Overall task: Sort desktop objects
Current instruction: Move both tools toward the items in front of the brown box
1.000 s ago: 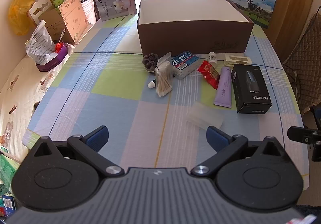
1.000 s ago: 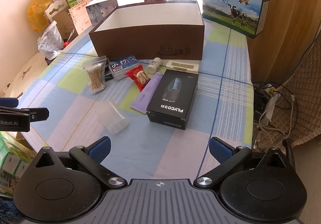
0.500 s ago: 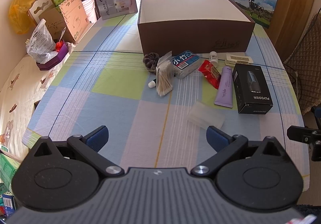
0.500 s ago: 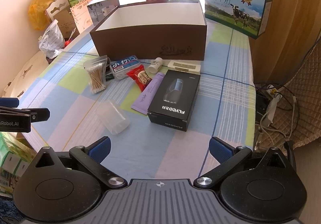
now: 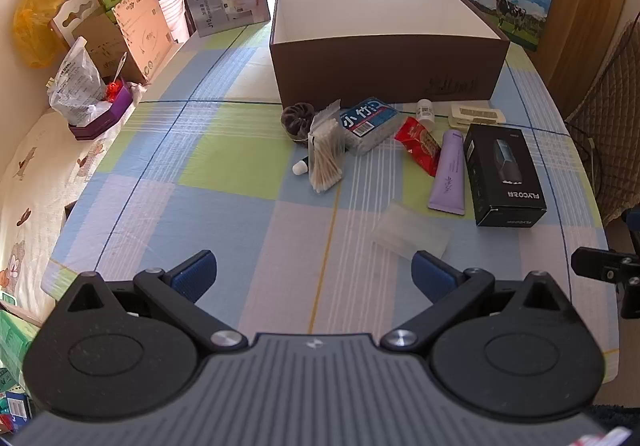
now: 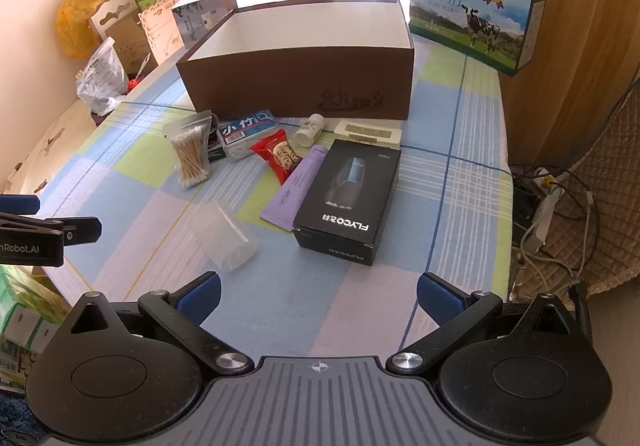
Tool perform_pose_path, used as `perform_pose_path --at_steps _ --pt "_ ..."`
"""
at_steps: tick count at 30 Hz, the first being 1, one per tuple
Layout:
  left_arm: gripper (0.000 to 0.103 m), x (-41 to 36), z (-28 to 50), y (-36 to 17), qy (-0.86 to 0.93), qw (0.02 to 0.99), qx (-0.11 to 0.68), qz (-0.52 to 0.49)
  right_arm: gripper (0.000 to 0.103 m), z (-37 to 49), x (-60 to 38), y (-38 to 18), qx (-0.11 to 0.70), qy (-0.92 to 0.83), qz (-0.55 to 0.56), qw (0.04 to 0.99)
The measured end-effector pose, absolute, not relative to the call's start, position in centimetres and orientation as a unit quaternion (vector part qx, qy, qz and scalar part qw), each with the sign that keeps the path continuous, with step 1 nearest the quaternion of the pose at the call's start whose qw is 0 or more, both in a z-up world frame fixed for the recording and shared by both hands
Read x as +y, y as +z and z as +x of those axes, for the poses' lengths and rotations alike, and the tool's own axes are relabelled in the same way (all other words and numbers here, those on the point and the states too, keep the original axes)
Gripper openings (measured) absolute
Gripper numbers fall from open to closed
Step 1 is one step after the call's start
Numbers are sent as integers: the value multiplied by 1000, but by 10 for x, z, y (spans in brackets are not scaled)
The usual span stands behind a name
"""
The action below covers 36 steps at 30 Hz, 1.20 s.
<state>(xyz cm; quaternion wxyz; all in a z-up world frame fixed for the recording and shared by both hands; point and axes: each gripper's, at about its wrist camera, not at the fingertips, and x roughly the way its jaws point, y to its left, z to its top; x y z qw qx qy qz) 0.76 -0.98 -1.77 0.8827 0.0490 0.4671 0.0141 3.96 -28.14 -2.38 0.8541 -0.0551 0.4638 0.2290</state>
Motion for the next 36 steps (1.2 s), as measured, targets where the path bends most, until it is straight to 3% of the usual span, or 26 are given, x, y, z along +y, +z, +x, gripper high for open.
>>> perform_pose_path --at_steps 36 --pt "102 35 52 -30 -38 873 484 43 101 61 -230 -25 421 288 -47 859"
